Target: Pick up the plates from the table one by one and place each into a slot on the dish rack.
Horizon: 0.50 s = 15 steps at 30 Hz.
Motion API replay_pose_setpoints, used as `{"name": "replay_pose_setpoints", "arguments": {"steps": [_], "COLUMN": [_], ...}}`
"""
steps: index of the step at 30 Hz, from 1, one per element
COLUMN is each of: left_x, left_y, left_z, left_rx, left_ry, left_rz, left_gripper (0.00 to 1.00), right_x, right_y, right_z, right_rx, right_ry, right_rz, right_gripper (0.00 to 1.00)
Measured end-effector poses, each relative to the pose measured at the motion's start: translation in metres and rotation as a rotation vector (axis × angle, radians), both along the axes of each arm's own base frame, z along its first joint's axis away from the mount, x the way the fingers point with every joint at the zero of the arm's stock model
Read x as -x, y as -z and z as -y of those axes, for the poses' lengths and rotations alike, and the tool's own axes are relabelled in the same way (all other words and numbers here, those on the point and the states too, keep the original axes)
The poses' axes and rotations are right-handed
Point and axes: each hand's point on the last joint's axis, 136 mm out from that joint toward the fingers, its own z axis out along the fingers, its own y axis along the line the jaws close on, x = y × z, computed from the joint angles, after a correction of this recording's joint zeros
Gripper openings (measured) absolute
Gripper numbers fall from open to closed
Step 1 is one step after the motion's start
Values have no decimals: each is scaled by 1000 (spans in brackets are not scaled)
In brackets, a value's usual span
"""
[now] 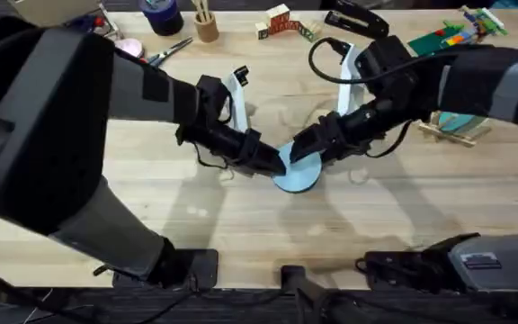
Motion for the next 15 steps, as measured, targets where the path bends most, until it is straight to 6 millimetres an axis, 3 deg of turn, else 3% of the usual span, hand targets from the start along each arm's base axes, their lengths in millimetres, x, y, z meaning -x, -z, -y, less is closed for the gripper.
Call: {"name": "replay_pose_setpoints", "arguments": {"steps": [5, 10, 15], "left_x": [0, 0, 0], "left_y": [0, 0, -1], "left_z": [0, 0, -1], "left_rx": [0, 1, 3], "left_ry": [0, -3, -4], "left_rz": [0, -6, -9], "left_gripper": [41, 41, 41], "right_x": [2, 2, 3], "right_y": [0, 4, 2], "right_z": [-2, 2, 0], "right_rx": [2, 30, 19], "right_ry": [-6, -4, -5], "right_rz": [-3, 0, -5], "right_gripper": [427, 92, 37]}}
